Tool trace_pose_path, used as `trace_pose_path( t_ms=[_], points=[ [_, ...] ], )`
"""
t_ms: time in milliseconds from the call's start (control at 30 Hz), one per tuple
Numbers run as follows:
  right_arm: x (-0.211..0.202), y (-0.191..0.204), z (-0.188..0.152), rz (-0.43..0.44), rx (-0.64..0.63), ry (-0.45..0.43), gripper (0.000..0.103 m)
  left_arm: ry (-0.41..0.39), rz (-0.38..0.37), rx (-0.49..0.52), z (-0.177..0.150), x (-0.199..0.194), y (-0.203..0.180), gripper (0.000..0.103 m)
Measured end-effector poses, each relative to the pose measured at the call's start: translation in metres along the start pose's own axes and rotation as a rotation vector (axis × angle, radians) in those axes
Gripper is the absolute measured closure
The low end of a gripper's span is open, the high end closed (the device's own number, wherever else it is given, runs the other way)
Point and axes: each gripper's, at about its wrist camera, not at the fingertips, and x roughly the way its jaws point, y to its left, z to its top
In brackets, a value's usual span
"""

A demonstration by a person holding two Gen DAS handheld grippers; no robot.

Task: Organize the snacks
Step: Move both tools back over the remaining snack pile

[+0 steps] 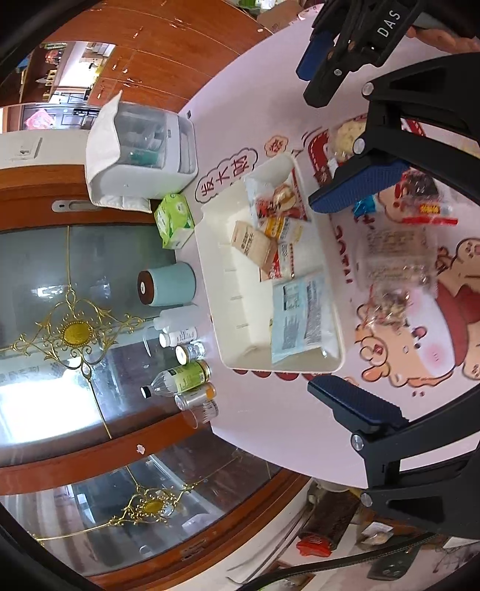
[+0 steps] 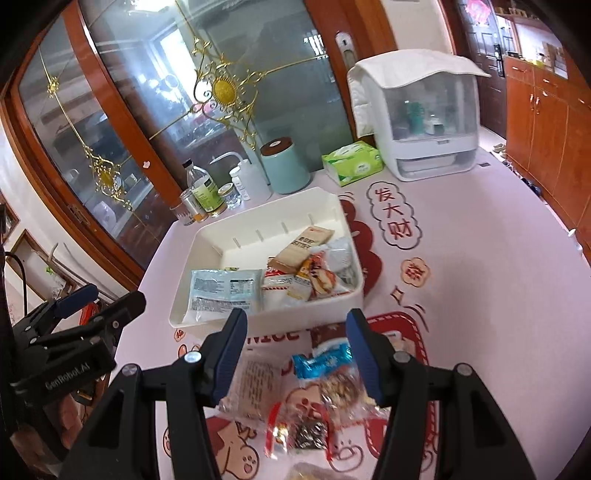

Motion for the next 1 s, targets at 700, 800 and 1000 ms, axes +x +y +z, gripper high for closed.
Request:
trace_pose_path(
  t_ms=[700,800,1000],
  points=[
    [-0.044,-0.067,-0.077,-0.065,-0.012,0.039,0.046,0.081,-0.052,0.006,-0.082,-0.028,-0.066,0.014],
    [-0.045,-0.071,-0.087,-0.079,-0.029,0.052,0.046,0.104,-0.063,0.009,-0.095,-0.024,-0.073,0.014],
    [-0.043,-0.083,-0.109,-0.113,-0.085,0.09,0.046,0.157,-0.077,0.028,-0.123,-0.014,-0.087,0.014]
  ],
)
